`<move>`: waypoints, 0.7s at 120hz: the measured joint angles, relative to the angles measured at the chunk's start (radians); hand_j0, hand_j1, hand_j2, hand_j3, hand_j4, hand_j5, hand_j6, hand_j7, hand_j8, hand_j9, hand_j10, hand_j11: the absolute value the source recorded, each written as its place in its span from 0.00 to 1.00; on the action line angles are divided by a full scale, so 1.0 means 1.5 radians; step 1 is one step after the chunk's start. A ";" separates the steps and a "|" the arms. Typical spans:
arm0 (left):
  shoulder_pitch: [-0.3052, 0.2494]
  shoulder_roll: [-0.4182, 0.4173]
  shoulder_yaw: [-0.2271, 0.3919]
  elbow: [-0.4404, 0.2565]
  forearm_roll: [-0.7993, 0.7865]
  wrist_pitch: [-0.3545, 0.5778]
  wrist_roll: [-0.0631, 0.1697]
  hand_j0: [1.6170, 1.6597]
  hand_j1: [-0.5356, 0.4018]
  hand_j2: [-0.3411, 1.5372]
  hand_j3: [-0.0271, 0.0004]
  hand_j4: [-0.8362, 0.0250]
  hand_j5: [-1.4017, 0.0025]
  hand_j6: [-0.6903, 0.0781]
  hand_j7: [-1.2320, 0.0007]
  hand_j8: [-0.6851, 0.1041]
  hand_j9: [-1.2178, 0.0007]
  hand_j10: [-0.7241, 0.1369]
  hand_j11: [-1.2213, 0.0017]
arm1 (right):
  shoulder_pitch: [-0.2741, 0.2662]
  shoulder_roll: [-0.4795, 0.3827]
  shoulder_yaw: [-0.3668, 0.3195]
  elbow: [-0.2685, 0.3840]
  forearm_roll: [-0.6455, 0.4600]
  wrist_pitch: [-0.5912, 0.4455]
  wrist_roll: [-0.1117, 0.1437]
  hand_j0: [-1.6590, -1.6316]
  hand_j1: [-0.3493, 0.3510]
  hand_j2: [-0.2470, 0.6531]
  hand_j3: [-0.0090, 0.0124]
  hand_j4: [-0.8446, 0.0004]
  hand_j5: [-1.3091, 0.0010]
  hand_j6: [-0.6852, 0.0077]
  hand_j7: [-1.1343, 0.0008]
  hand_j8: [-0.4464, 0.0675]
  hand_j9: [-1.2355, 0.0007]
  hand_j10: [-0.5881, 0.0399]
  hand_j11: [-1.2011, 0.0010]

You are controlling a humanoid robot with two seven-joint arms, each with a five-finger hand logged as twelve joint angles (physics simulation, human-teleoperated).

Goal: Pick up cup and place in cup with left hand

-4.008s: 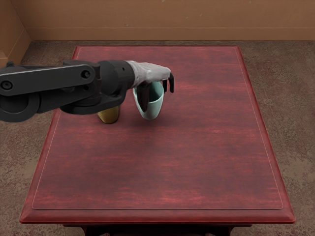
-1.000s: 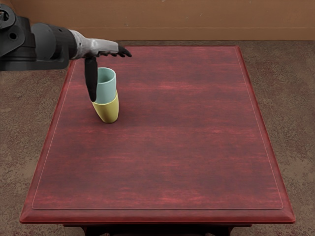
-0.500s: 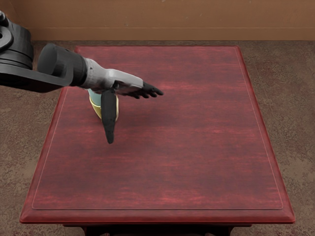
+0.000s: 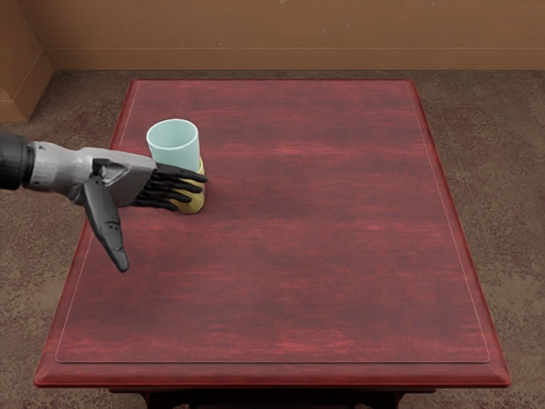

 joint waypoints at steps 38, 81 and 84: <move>0.056 0.014 -0.018 0.045 -0.014 0.000 0.000 0.96 0.94 0.18 0.99 0.97 1.00 0.90 1.00 0.87 1.00 0.84 1.00 | 0.002 0.000 0.001 0.000 0.000 0.000 0.000 0.04 0.04 0.27 0.42 0.97 0.98 0.95 0.97 0.82 0.97 0.90 0.97; 0.085 0.056 -0.020 0.111 -0.013 -0.001 0.000 0.96 0.94 0.18 0.99 0.97 1.00 0.89 1.00 0.86 1.00 0.84 1.00 | 0.002 0.000 0.000 0.005 0.000 0.000 0.000 0.04 0.04 0.27 0.42 0.97 0.98 0.95 0.97 0.82 0.97 0.90 0.97; 0.085 0.056 -0.021 0.113 -0.013 -0.001 0.000 0.96 0.94 0.18 0.99 0.97 1.00 0.89 1.00 0.86 1.00 0.84 1.00 | 0.002 0.000 0.001 0.005 0.000 0.000 0.000 0.04 0.04 0.27 0.42 0.97 0.98 0.95 0.97 0.82 0.97 0.90 0.97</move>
